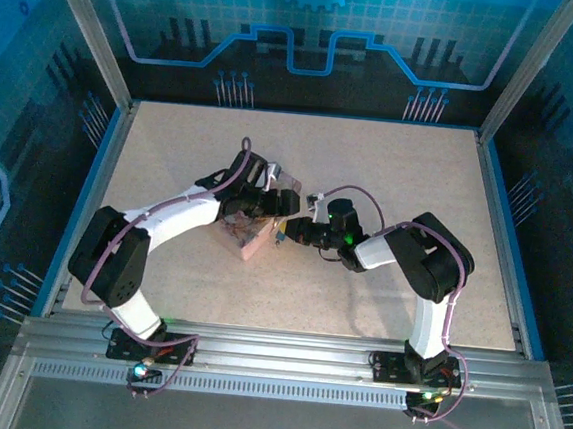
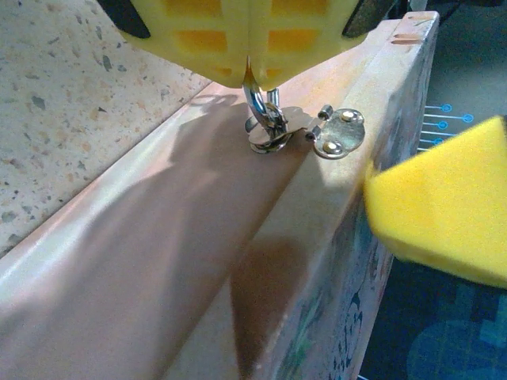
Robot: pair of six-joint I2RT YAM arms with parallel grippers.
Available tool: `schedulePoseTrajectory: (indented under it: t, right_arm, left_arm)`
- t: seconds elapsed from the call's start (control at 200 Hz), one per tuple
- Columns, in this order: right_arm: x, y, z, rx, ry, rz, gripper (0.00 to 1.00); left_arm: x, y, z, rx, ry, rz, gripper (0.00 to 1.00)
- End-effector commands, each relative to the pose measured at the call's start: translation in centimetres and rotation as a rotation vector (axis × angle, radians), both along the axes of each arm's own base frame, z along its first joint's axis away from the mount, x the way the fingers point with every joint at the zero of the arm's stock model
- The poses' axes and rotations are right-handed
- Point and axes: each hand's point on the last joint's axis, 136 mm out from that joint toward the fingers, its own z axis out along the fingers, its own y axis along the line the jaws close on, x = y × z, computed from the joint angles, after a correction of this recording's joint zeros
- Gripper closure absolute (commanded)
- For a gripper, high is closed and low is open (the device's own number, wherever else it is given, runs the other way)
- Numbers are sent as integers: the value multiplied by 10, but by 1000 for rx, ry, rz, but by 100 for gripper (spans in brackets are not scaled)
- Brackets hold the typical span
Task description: Unlock the padlock with the key
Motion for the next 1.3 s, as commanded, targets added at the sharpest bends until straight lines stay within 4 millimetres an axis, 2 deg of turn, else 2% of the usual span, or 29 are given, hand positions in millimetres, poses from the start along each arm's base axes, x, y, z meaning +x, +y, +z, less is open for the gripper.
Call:
schedulePoseTrajectory:
  t: [0.0,0.355,0.895,1.296]
  right_arm:
    - [4,10,16,58,-51,26,100]
    - [19,4,24,72,-87,18,100]
    - [48,-16,34,106,-139,-49,100]
    - [54,-22,35,100,-154,-64,100]
  left_arm:
    - [-22,7,-19,17,57,4,20]
    - [-46,23,-44,69,104,6,20]
    - [-53,30,-50,93,112,3,20]
    - [-56,32,-51,96,116,8,20]
